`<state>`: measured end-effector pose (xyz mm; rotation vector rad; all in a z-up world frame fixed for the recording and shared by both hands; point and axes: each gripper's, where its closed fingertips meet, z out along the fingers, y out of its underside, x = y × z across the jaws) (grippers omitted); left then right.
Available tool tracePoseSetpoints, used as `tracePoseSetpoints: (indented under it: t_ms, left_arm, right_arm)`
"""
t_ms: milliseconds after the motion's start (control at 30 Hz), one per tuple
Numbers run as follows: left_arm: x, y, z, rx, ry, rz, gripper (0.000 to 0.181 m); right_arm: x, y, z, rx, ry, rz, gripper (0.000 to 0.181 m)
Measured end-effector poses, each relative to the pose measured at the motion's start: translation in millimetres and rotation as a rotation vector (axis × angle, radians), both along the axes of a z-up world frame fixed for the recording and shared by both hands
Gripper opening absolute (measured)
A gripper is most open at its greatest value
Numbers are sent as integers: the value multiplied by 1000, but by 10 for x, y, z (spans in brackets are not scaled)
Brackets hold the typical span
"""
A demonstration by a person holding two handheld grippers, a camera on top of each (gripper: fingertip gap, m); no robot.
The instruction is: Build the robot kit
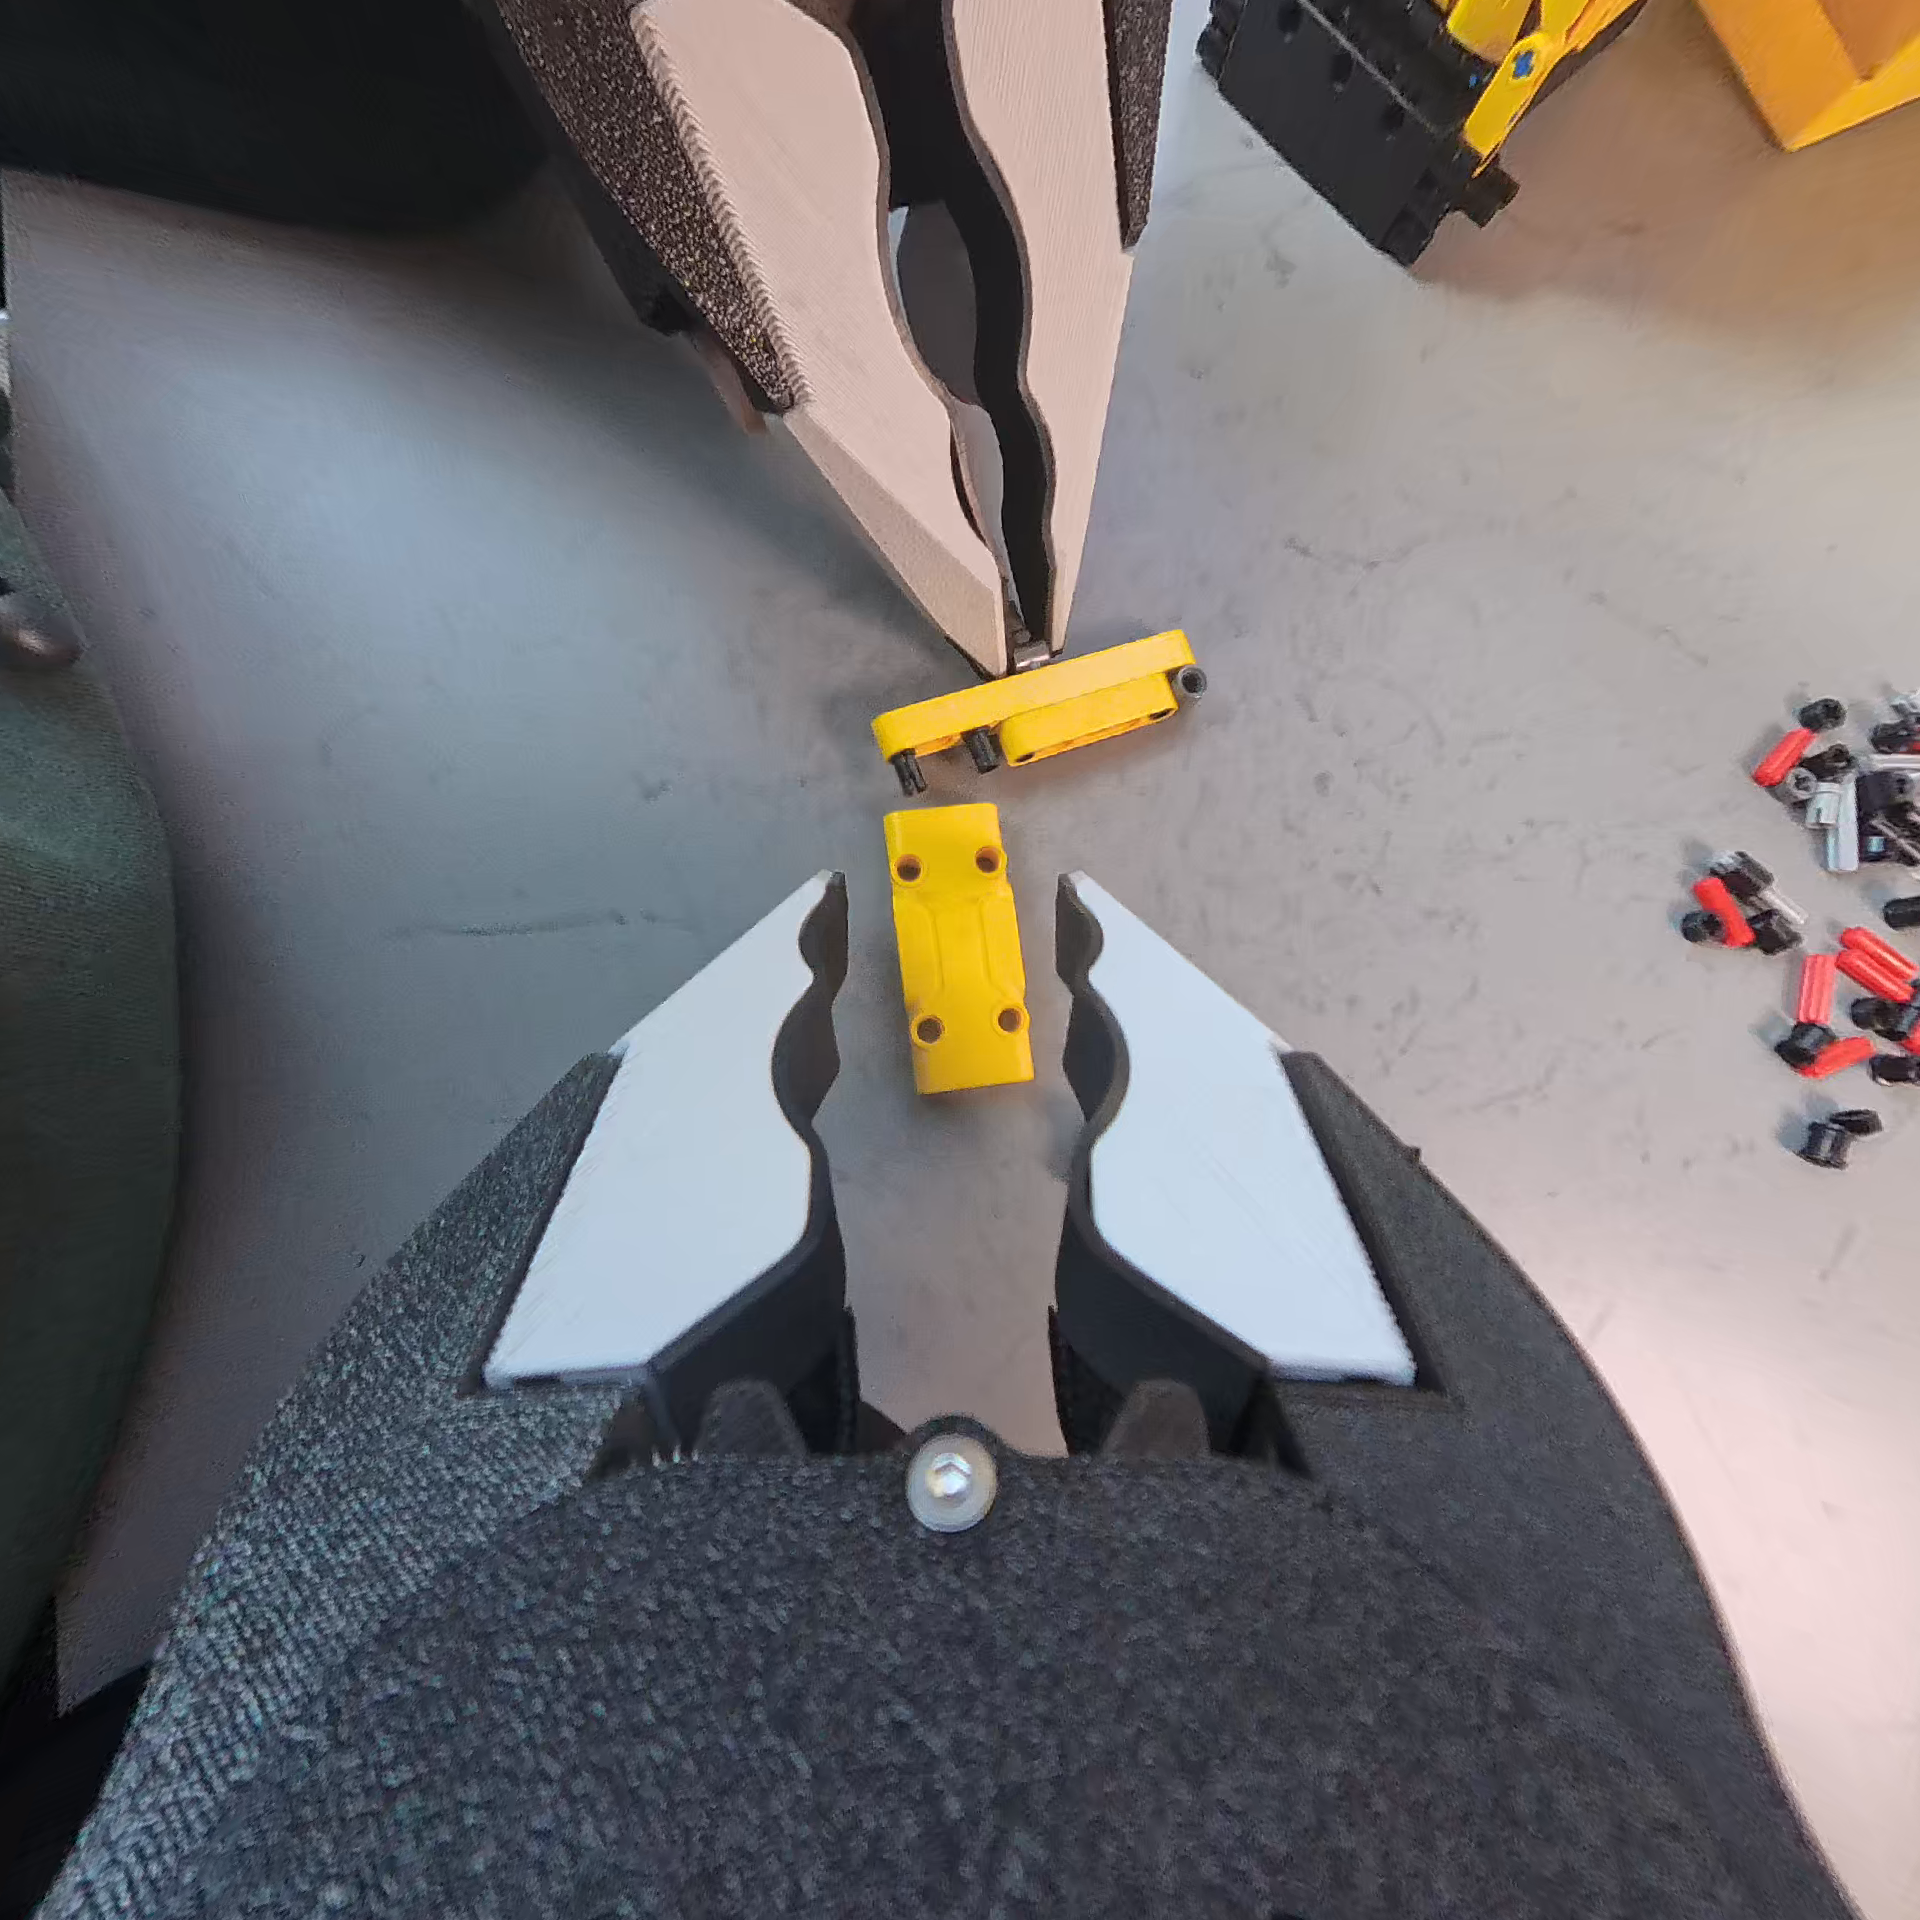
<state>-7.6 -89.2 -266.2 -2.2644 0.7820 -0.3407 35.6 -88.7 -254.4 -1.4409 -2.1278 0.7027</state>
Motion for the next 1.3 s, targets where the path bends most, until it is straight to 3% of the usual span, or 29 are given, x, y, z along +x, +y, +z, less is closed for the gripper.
tracePoseSetpoints:
  t_ms: [133, 333, 533, 600, 700, 800, 1000, 1100, 1200, 1300]
  left_arm:
    - [-87, 40, 97, 17, -23, 61, 7]
    - [-102, 64, 196, -12, -111, 102, 7]
    - [-39, 34, 300, -29, -213, 89, 8]
    - [-4, -9, 358, 6, -225, 30, 16]
    - [36, -51, 544, 153, -186, -65, 37]
    - [129, -117, 613, 248, -82, -181, 35]
    - [361, -222, 525, 198, -63, -310, 7]
    - [281, -181, 485, 139, -116, -239, 7]
    - [143, -120, 451, 92, -183, -152, 7]
    - [85, -57, 431, 46, -243, -94, 7]
  right_arm:
    - [-123, -89, 111, 34, 83, -45, 41]
    - [-334, -45, 231, 400, 288, -51, 39]
    - [-386, -12, 254, 638, 351, 62, 9]
    - [-360, 23, 298, 535, 368, 26, 7]
    - [-289, -35, 402, 120, 363, -27, 7]
    - [-211, -142, 534, -158, 331, 9, 7]
    - [-178, -257, 524, -177, 233, 159, 7]
    - [-164, -163, 488, -164, 201, 153, 14]
    - [15, 6, 204, -68, 13, 150, 29]
    - [93, 48, -4, -23, -99, 154, 29]
